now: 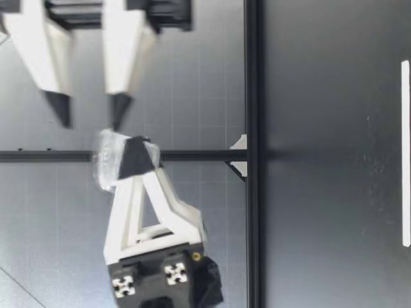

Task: Pick up the plastic cup and open its lid.

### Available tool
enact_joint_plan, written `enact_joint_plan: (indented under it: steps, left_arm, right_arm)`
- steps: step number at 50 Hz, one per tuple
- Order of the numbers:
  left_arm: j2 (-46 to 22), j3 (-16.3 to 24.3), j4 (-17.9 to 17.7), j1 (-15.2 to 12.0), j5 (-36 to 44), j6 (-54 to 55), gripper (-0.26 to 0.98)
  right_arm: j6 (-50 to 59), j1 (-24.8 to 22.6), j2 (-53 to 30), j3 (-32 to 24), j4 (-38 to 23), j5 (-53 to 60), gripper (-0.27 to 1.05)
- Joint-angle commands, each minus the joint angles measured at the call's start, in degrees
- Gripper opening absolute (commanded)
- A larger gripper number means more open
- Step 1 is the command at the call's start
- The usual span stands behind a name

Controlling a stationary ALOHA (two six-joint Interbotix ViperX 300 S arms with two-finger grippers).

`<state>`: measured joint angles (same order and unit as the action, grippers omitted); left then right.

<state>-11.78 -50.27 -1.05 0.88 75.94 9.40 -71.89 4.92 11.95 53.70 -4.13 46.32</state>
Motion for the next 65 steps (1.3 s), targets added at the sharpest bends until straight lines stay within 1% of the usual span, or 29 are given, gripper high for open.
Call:
enact_joint_plan:
  steps: [1,12,17,23,28,37,46,54,60,65]
  left_arm:
    - [0.44,0.35,0.09,0.53,0.26,-0.09,0.2]
    - [0.7,0.7,0.09,0.53,-1.23,-0.18,0.2]
    - [1.32,0.53,0.09,0.53,-1.85,-0.62,0.2]
    - [2.9,-0.18,0.09,0.53,-3.96,-1.41,0.2]
    - [4.83,-0.7,0.09,0.53,-7.82,-3.08,0.2]
    - [8.09,-0.53,0.18,0.53,-18.46,-7.21,0.2]
    - [11.78,-1.85,0.26,0.53,-22.85,-9.76,0.2]
    - [14.06,-3.6,0.18,0.53,-24.52,-10.11,0.2]
    - [14.94,-4.39,0.18,0.53,-24.79,-10.11,0.2]
    - [15.47,-4.31,0.18,0.53,-25.93,-10.02,0.2]
  right_arm:
    - [-0.44,0.35,3.87,0.44,1.05,1.67,0.53]
    - [0.09,0.35,5.45,3.25,2.81,2.29,0.53]
    - [2.55,0.0,5.62,4.92,3.6,2.46,0.52]
    - [11.87,-1.05,5.89,6.42,3.69,2.11,0.52]
    - [23.91,-2.37,6.94,7.56,3.52,1.49,0.52]
    - [49.48,-3.6,8.17,7.47,3.16,-2.2,0.52]
    - [66.62,-3.6,7.38,8.61,2.9,-3.25,0.52]
    - [74.97,-3.6,8.26,10.46,2.9,-3.43,0.52]
    - [76.73,-3.52,8.44,10.63,2.9,-3.43,0.52]
    - [76.99,-3.6,8.35,10.72,2.9,-3.6,0.52]
